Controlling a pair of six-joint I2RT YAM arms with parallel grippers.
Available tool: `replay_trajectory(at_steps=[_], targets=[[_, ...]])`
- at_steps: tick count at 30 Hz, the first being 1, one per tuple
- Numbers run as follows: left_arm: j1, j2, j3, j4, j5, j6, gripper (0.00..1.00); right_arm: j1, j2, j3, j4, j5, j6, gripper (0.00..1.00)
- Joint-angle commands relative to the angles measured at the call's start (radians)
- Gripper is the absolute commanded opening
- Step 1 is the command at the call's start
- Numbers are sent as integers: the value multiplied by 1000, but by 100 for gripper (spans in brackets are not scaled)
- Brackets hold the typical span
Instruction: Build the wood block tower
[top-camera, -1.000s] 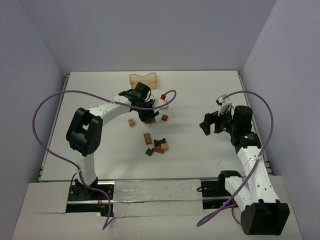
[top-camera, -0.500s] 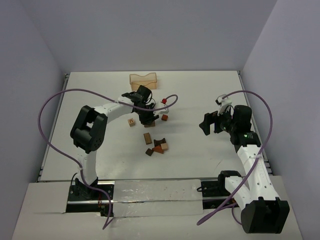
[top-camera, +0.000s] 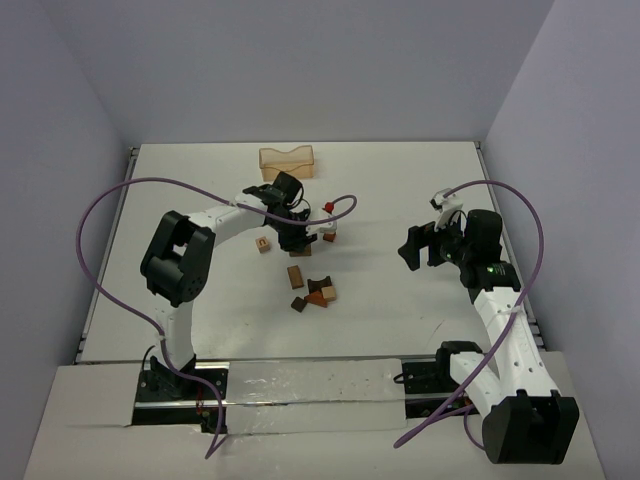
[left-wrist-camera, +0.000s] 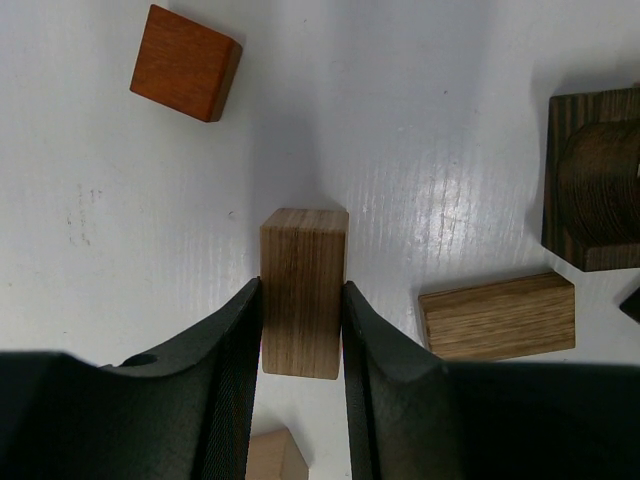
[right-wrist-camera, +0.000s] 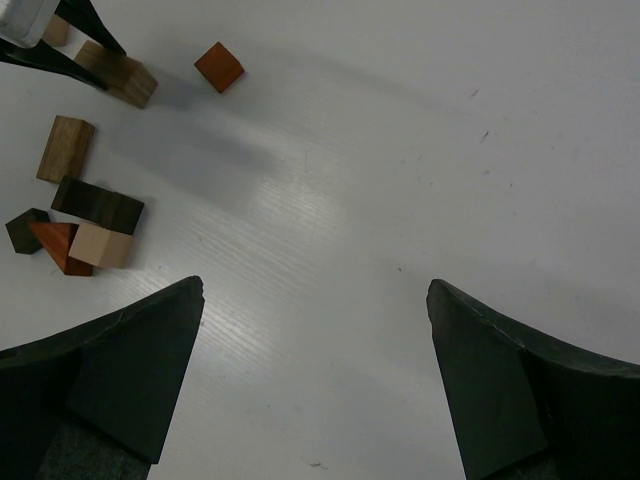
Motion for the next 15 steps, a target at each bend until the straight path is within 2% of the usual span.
replay_trajectory(at_steps=[1,3,8,12,15], targets=[[4,18,12,-39,55,45,20,-3,0,48,13,-9,-8,100],[4,16,8,-40,55,48,25,-3,1,49,15,-11,-8,100],[4,17,14,-49,54,51,51,-5,5,50,13,-11,-9,100],[8,2,39,-58,57,39,60,-3,1,47,14,-11,-9,100],[26,-27,103,-95,103,-1,73,-3,-5,46,16,-14,-9,100]])
